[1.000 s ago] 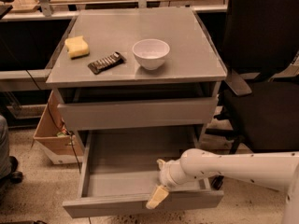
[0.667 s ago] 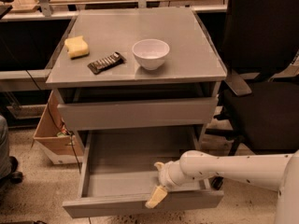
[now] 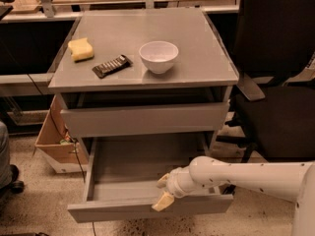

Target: Close middle drawer

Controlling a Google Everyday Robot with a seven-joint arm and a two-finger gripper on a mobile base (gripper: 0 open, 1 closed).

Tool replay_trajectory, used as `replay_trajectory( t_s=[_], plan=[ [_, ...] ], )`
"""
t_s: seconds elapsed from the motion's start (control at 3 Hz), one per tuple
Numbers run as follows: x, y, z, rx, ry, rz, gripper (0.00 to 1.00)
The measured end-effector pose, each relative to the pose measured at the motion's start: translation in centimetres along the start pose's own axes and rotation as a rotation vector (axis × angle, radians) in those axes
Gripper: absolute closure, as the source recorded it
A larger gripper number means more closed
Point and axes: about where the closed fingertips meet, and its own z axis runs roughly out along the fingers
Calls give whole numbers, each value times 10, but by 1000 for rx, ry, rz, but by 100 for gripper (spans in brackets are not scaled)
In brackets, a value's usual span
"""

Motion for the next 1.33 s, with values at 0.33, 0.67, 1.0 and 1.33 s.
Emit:
replay_trajectory(
  t_s=[0.33, 0.67, 1.0, 1.33],
  plan=[
    [-2, 2, -4, 0, 0, 0, 58],
    [-29, -31, -3, 44, -41, -58, 27],
    [-46, -49, -4, 71, -65, -90, 4],
    [-57, -55, -11, 90, -78, -110, 0]
  ],
)
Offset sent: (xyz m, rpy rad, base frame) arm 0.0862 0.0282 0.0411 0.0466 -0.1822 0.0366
